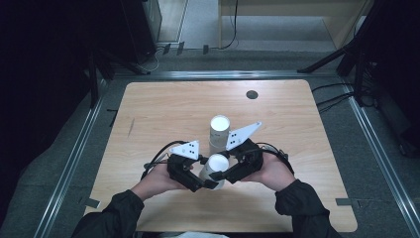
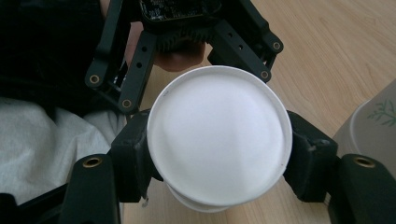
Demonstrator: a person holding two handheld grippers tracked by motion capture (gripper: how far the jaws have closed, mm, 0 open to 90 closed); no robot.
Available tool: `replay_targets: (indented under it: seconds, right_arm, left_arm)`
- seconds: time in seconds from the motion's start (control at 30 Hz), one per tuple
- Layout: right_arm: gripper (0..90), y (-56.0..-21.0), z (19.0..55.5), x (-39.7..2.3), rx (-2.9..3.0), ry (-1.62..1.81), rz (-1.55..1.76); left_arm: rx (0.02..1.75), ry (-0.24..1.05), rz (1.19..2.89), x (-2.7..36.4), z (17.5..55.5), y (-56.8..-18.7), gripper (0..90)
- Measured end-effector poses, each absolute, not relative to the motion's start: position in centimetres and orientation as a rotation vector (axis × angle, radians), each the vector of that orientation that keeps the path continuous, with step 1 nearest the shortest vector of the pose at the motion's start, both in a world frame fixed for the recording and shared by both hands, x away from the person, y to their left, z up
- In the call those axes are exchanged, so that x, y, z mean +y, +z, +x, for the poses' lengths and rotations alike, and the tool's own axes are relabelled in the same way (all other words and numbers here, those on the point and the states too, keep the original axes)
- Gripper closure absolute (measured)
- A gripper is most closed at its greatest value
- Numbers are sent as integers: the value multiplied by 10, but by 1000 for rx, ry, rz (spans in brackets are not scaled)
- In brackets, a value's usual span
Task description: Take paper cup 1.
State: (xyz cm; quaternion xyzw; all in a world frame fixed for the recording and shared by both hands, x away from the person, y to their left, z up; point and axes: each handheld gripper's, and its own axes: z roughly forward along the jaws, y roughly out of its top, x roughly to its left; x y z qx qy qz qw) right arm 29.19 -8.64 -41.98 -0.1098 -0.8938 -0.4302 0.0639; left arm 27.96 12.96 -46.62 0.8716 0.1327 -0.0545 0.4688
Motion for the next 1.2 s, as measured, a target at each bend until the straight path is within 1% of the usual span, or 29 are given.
replay_targets:
  seconds: [0.27, 0.37, 0.4, 0.53, 0.67, 0.77, 0.8, 0.87, 0.9, 1.0, 1.2]
  right_arm:
    - [352, -417, 293, -88, -2677, -1315, -346]
    - [353, -417, 294, -89, -2674, -1314, -350]
    - [353, -418, 294, -89, -2669, -1315, -349]
    - [354, -417, 294, -90, -2663, -1315, -350]
    - [348, -417, 294, -90, -2653, -1313, -352]
    - [335, -418, 295, -89, -2656, -1312, -353]
    - [300, -420, 294, -89, -2667, -1311, -346]
    - [289, -420, 294, -89, -2676, -1312, -343]
    - [268, -421, 294, -89, -2682, -1309, -335]
    - [258, -422, 293, -91, -2701, -1317, -327]
    - [249, -427, 293, -96, -2711, -1316, -331]
  left_arm:
    - [319, -119, 2133, 130, 279, -466, 242]
    - [311, -108, 2132, 130, 278, -466, 252]
    - [300, -99, 2133, 130, 277, -465, 272]
    - [293, -86, 2140, 131, 276, -463, 301]
    - [284, -82, 2152, 131, 276, -461, 311]
    - [285, -77, 2158, 131, 276, -461, 310]
    - [288, -77, 2157, 132, 277, -461, 308]
    - [297, -73, 2152, 134, 277, -459, 308]
    - [300, -74, 2152, 135, 278, -459, 307]
    - [322, -48, 2168, 140, 281, -457, 305]
    - [342, -44, 2186, 148, 284, -453, 302]
